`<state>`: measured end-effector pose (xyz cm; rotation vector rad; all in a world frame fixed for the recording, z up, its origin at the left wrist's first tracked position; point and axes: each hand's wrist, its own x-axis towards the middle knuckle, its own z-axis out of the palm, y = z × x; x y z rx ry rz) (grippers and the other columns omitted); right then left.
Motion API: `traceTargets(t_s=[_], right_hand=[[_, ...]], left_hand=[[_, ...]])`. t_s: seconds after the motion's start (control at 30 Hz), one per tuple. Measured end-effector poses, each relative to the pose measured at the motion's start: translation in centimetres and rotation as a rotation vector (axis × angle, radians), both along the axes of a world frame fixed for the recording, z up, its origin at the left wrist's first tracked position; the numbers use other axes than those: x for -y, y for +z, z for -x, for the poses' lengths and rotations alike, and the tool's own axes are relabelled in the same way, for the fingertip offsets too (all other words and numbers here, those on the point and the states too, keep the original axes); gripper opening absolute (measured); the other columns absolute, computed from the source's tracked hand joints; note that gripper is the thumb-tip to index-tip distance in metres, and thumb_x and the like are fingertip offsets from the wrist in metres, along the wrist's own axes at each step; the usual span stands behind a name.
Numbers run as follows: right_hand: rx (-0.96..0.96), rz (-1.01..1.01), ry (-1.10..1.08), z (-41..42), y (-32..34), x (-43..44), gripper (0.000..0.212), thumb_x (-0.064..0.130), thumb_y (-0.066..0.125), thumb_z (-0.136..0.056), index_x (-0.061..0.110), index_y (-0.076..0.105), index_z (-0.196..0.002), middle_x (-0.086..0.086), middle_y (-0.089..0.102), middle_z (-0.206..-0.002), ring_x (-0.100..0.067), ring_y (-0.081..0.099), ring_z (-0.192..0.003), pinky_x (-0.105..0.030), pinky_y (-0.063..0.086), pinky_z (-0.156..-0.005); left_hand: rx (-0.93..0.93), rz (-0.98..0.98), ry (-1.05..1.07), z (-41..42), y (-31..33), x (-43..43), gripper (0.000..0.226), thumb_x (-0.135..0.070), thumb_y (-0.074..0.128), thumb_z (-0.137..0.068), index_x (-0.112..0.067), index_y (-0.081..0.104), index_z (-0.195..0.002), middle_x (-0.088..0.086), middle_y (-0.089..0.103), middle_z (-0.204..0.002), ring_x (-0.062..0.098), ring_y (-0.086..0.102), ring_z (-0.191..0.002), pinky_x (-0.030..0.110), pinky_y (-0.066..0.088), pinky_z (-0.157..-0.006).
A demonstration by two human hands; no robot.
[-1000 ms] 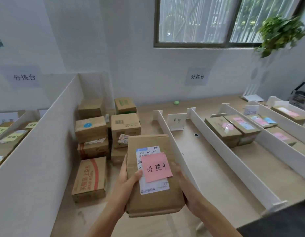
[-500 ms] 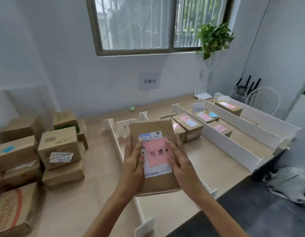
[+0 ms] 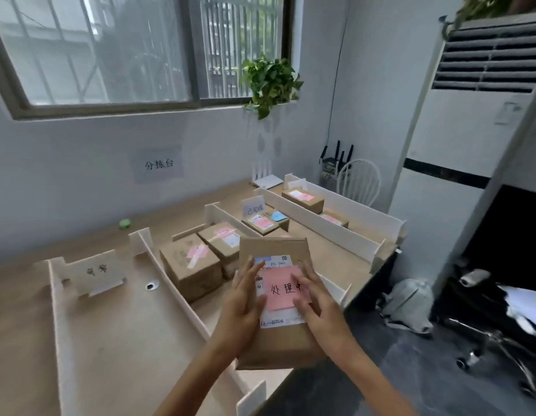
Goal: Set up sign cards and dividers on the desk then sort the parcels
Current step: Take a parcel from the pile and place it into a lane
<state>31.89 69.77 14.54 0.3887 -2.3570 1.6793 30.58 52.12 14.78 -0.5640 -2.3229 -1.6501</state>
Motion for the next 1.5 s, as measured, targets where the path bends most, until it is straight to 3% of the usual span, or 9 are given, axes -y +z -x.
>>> traceTargets(t_s=[0.27, 0.4, 0.5, 0.67, 0.87, 0.97, 1.1, 1.3, 1.5], right_hand=[[0.048, -0.019, -0.056, 11.3, -1.4, -9.1, 0.040, 0.019, 0.054, -0.094, 0.028, 0.050, -0.133, 0.023, 0.020, -0.152, 0.002, 0.029, -0.136, -0.007, 0.043, -0.092], [0.104, -0.060, -0.055, 18.2, -2.0, -13.7, 0.038, 0.020, 0.052, -0.095, 0.029, 0.050, -0.132, 0.023, 0.019, -0.151, -0.001, 0.029, -0.135, -0.008, 0.045, -0.090], [0.147, -0.108, -0.026, 23.9, -1.8, -17.3, 0.036, 0.021, 0.052, -0.096, 0.031, 0.052, -0.130, 0.025, 0.020, -0.147, -0.003, 0.027, -0.138, -0.024, 0.040, -0.107], [0.226, -0.096, 0.006, 32.3, -1.0, -24.0, 0.036, 0.018, 0.052, -0.096, 0.028, 0.053, -0.130, 0.017, 0.023, -0.151, -0.006, 0.032, -0.136, -0.009, 0.042, -0.095], [0.333, -0.120, 0.000, 40.4, -1.5, -33.6, 0.033, 0.020, 0.051, -0.096, 0.033, 0.056, -0.126, 0.013, 0.025, -0.153, -0.002, 0.032, -0.128, -0.001, 0.044, -0.075], [0.353, -0.091, 0.047, 45.5, -0.7, -38.8, 0.031, 0.014, 0.052, -0.095, 0.026, 0.059, -0.123, 0.007, 0.031, -0.151, -0.001, 0.034, -0.124, 0.005, 0.038, -0.070], [0.371, -0.114, 0.156, 52.8, 1.1, -45.6, 0.031, 0.011, 0.050, -0.095, 0.021, 0.059, -0.124, 0.003, 0.039, -0.144, -0.001, 0.045, -0.113, 0.005, 0.038, -0.067], [0.564, -0.225, 0.348, 61.7, 0.1, -54.0, 0.032, 0.018, 0.047, -0.098, 0.023, 0.055, -0.128, 0.011, 0.053, -0.119, 0.002, 0.053, -0.098, -0.004, 0.045, -0.069], [0.702, -0.305, 0.479, 67.9, -5.3, -57.1, 0.024, 0.027, 0.051, -0.095, 0.036, 0.061, -0.115, 0.004, 0.055, -0.126, -0.009, 0.054, -0.111, -0.021, 0.047, -0.087]], left_hand=[[0.080, -0.030, -0.046, 11.7, -1.2, -8.9, 0.053, -0.012, 0.049, -0.094, -0.049, 0.038, -0.130, -0.019, 0.020, -0.153, 0.014, 0.025, -0.141, 0.042, 0.052, -0.094], [0.126, -0.098, -0.040, 18.2, -2.1, -13.7, 0.045, -0.011, 0.048, -0.094, -0.043, 0.043, -0.125, -0.016, 0.021, -0.153, 0.012, 0.032, -0.136, 0.028, 0.054, -0.090], [0.195, -0.116, -0.016, 23.4, -2.5, -17.2, 0.040, -0.013, 0.049, -0.095, -0.044, 0.046, -0.120, -0.021, 0.025, -0.147, 0.010, 0.036, -0.134, 0.016, 0.052, -0.086], [0.258, -0.074, 0.005, 31.6, -2.5, -23.5, 0.033, -0.015, 0.048, -0.095, -0.034, 0.051, -0.122, -0.017, 0.024, -0.149, 0.008, 0.034, -0.132, 0.000, 0.045, -0.075], [0.361, -0.036, -0.008, 39.1, -2.3, -32.8, 0.033, -0.019, 0.047, -0.096, -0.034, 0.048, -0.124, -0.012, 0.022, -0.152, 0.013, 0.041, -0.128, 0.021, 0.052, -0.089], [0.343, -0.034, 0.035, 43.1, -1.7, -38.0, 0.033, -0.019, 0.046, -0.096, -0.028, 0.049, -0.128, -0.019, 0.027, -0.139, 0.004, 0.035, -0.121, 0.009, 0.047, -0.081], [0.316, -0.087, 0.118, 48.9, -2.0, -44.7, 0.033, -0.013, 0.050, -0.093, -0.025, 0.054, -0.124, -0.021, 0.031, -0.133, 0.004, 0.034, -0.122, 0.025, 0.034, -0.106], [0.448, -0.166, 0.249, 53.8, -3.8, -53.7, 0.032, -0.010, 0.048, -0.091, -0.021, 0.057, -0.119, -0.014, 0.039, -0.125, 0.007, 0.041, -0.115, 0.020, 0.036, -0.094], [0.693, -0.209, 0.379, 57.0, -8.5, -58.2, 0.037, -0.028, 0.052, -0.075, -0.028, 0.058, -0.112, 0.001, 0.049, -0.128, 0.015, 0.051, -0.113, 0.027, 0.043, -0.094]])
